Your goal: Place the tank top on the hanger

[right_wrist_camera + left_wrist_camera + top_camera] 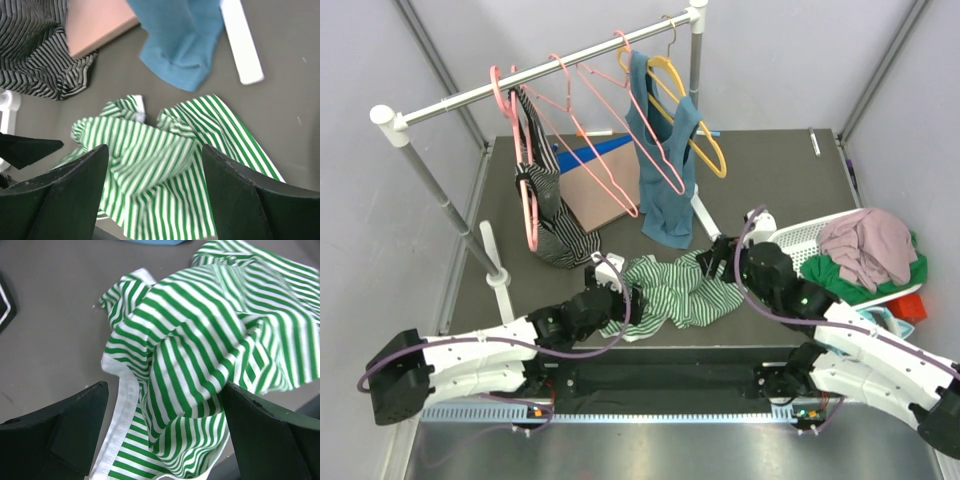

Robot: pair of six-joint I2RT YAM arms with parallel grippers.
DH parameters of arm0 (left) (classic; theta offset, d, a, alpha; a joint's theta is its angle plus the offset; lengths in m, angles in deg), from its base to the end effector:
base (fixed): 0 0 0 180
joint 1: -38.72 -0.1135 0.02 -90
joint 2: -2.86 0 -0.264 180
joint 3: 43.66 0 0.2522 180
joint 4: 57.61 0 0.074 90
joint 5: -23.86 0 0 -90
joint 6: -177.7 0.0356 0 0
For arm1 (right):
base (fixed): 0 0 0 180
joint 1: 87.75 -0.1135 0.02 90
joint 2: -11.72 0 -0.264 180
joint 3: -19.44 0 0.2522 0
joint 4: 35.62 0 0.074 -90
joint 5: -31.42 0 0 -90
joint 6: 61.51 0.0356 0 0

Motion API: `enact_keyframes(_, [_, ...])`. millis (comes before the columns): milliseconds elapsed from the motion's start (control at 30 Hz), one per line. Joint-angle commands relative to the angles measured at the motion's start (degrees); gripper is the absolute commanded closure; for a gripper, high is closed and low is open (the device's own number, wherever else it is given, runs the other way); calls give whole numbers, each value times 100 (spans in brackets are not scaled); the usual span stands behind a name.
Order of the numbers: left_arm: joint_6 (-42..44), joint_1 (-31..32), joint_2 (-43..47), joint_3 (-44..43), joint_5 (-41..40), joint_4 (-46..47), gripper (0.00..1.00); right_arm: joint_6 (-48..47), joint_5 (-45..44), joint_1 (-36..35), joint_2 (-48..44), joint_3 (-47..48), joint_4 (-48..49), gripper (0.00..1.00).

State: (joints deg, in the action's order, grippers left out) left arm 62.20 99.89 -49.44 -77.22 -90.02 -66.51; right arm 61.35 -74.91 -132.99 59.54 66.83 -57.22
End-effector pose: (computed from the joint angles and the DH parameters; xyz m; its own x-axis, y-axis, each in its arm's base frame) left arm 0.1051 -0.1611 0.1919 -0.4723 0.0417 -0.8804 0.4706 0.8565 -0.2119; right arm 0.1446 0.1316 0.2667 -0.4920 0.2433 -0.8359 -0.2749 0.8676 0.4144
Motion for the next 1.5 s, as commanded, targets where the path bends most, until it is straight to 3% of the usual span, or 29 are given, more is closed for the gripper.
enact_keyframes(0, [-561,9,-255,124,-363,392,1,413,-361,-3,-343,-479,-350,25])
enact_keyframes(167, [-623,9,-615,195,-336,823,7,827,-326,-3,52,-901,-254,25])
enact_keyframes(300, [-632,1,-642,195,-433,876,18,845,-326,-3,570,-919,-122,26])
enact_keyframes(400, [-606,1,-572,230,-495,894,37,889,-344,6,1097,-981,106,28])
enact_keyframes(433, [-597,1,-545,230,-504,885,48,915,-318,14,1212,-998,194,29])
enact_keyframes(567, [-448,9,-265,160,-521,771,69,897,-151,32,1809,-1007,712,38])
enact_keyframes(667, [-255,1,-54,46,-513,639,79,863,16,32,2232,-981,1159,53])
enact_keyframes(767, [-35,1,105,-94,-556,463,97,705,87,41,2504,-798,1372,83])
enact_keyframes(800, [105,1,131,-147,-652,402,100,643,70,58,2505,-718,1355,100])
enact_keyframes(1033, [1072,9,438,-1210,-1644,-697,100,-305,-229,829,1329,275,285,100])
enact_keyframes(1233, [1644,88,361,-1650,-1594,-847,97,-903,-89,2095,484,724,-182,100])
enact_keyframes(1300, [1644,176,194,-1651,-1112,-759,76,-1027,25,2351,510,777,-175,100])
enact_keyframes(1333, [1644,202,-24,-1616,-849,-541,59,-1114,34,2579,545,760,-96,100])
enact_keyframes(1367, [1627,272,-140,-1555,-490,-530,35,-1150,104,2694,606,742,-52,100])
enact_keyframes(1467, [1338,430,-606,-1519,-468,-240,17,-1203,305,3072,940,750,54,98])
